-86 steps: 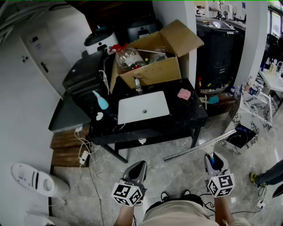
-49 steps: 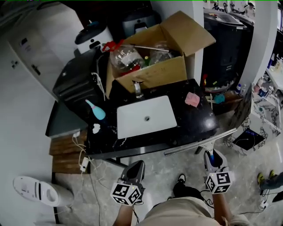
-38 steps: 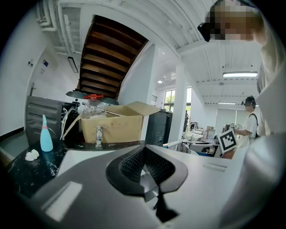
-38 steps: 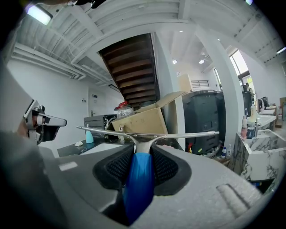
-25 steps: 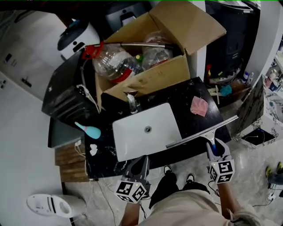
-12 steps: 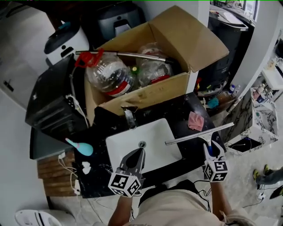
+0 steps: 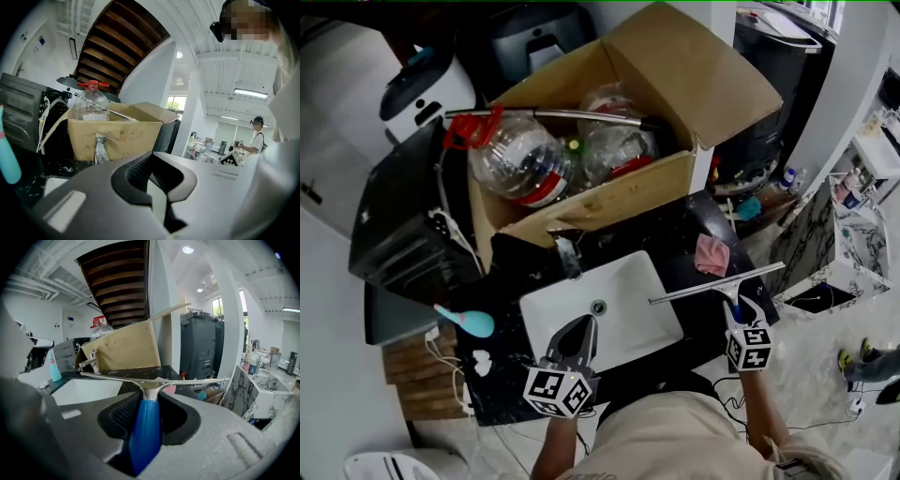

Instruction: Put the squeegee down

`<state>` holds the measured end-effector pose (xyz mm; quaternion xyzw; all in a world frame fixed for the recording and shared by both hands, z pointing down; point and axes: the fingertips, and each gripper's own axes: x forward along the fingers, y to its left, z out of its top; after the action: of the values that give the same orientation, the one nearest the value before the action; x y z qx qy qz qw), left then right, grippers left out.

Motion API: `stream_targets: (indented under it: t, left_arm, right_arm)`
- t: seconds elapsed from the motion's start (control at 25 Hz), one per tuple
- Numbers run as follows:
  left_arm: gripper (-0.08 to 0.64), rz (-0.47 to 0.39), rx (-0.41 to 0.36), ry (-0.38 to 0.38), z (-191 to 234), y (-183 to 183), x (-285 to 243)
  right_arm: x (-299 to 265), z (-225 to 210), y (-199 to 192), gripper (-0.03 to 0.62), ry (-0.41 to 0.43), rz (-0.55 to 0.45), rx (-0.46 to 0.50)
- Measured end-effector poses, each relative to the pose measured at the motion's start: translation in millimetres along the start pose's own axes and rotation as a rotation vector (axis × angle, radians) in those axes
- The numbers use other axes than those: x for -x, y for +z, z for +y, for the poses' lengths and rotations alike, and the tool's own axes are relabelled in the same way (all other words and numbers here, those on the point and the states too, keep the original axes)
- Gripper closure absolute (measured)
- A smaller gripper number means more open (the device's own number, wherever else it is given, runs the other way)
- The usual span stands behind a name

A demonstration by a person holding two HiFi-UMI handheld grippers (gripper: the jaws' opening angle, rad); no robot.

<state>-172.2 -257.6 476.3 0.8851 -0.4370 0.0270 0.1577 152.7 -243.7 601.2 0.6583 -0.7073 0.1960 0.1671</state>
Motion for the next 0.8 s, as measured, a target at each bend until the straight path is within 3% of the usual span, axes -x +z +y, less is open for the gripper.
stream_targets:
  t: [0.44,0.8]
  left_arm:
    - [0.545,0.099,-0.052,-0.017,-36,-13,-35]
    - [0.545,0.138,-0.042,-0.008,-39,-22,-54]
  right_arm:
    - [-41,-29,-41,0.466,0.033,0.124,-0.01]
    - [-68,-33,-46,0.465,0.043,0.17,0.045]
